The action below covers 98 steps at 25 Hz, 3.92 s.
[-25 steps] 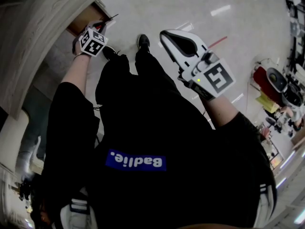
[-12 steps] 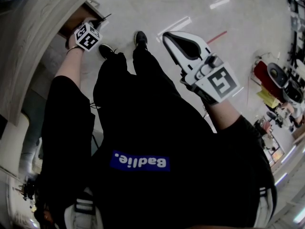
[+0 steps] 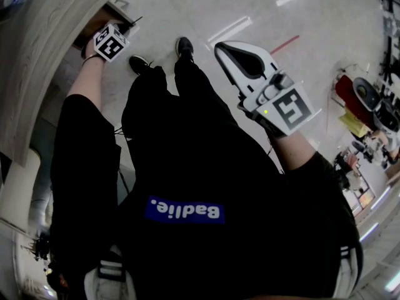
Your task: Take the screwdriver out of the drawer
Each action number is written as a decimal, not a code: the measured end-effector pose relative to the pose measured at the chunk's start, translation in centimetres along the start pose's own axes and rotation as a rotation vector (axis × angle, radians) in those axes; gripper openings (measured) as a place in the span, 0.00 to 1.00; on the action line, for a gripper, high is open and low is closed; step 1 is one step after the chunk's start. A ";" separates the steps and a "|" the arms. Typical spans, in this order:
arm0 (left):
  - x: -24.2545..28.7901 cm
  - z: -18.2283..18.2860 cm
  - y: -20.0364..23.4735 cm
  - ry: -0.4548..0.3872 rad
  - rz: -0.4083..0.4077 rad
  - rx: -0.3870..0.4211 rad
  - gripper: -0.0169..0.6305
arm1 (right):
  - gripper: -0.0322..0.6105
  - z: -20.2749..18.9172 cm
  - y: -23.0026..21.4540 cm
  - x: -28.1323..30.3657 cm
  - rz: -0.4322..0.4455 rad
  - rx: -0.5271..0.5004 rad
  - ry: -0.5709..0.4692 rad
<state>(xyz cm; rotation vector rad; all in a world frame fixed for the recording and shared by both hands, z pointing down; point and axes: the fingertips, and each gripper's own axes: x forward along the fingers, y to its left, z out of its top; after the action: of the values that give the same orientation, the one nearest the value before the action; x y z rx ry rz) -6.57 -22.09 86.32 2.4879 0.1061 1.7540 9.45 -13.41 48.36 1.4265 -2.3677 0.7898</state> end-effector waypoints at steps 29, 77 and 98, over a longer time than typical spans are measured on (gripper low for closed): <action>-5.4 2.3 1.5 -0.083 0.110 -0.156 0.07 | 0.09 3.5 1.2 0.1 0.056 -0.053 -0.060; -44.1 10.5 -8.6 -0.721 0.540 -0.643 0.07 | 0.09 14.2 10.4 0.3 0.360 -0.243 -0.210; -48.9 14.8 -13.3 -0.832 0.584 -0.580 0.07 | 0.09 14.6 12.5 0.4 0.442 -0.282 -0.187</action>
<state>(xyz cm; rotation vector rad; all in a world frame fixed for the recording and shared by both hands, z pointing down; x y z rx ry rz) -9.10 -14.92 34.11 2.6403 -1.0886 0.5314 -0.90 -17.49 32.75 0.9111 -2.8495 0.3989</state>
